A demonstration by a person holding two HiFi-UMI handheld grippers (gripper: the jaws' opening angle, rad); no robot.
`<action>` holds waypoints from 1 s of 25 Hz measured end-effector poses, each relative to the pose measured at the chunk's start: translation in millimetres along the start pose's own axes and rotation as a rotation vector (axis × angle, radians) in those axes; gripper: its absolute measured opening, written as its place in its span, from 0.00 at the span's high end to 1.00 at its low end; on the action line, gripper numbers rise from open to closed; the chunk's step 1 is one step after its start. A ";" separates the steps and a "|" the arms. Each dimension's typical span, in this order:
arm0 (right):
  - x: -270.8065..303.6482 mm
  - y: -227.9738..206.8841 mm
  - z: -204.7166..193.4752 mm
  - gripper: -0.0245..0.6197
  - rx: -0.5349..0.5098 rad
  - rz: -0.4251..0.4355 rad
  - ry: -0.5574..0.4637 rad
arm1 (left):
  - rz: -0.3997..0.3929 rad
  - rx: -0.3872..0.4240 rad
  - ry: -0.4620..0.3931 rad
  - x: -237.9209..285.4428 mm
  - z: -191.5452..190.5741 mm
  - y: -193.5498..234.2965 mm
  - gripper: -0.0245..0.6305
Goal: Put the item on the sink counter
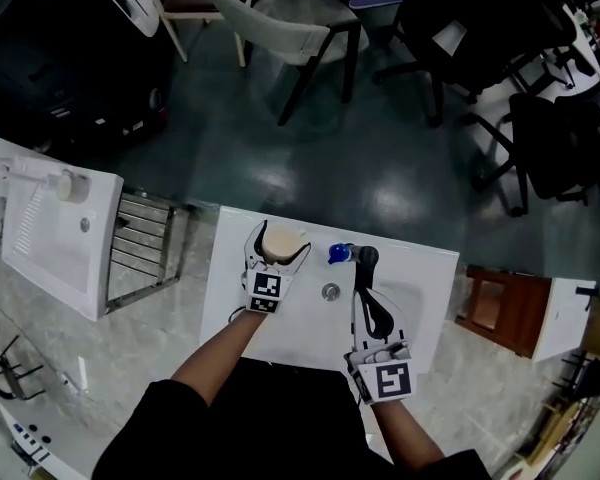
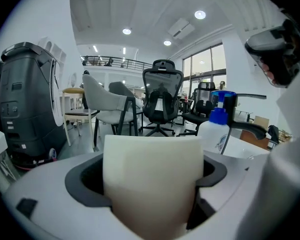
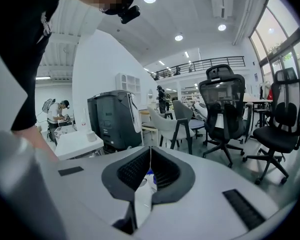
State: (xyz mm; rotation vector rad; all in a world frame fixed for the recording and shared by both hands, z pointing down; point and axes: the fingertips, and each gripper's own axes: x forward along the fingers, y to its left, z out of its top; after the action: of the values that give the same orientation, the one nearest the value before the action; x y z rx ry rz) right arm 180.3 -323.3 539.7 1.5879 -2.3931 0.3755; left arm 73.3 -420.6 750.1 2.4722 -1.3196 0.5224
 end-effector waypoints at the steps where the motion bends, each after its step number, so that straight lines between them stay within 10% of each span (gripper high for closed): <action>1: -0.8 -2.0 -0.7 0.91 -0.002 -0.001 0.001 | 0.014 -0.004 0.006 2.1 -1.8 0.9 0.26; 25: -8.4 14.0 -4.0 0.91 0.013 0.021 -0.016 | -0.037 0.144 0.098 5.1 -45.3 -16.9 0.26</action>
State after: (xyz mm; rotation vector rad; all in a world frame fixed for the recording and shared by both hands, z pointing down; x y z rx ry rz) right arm 170.8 -309.4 539.4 1.5785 -2.4257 0.3842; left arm 82.0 -396.5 791.3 2.5439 -1.2360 0.7440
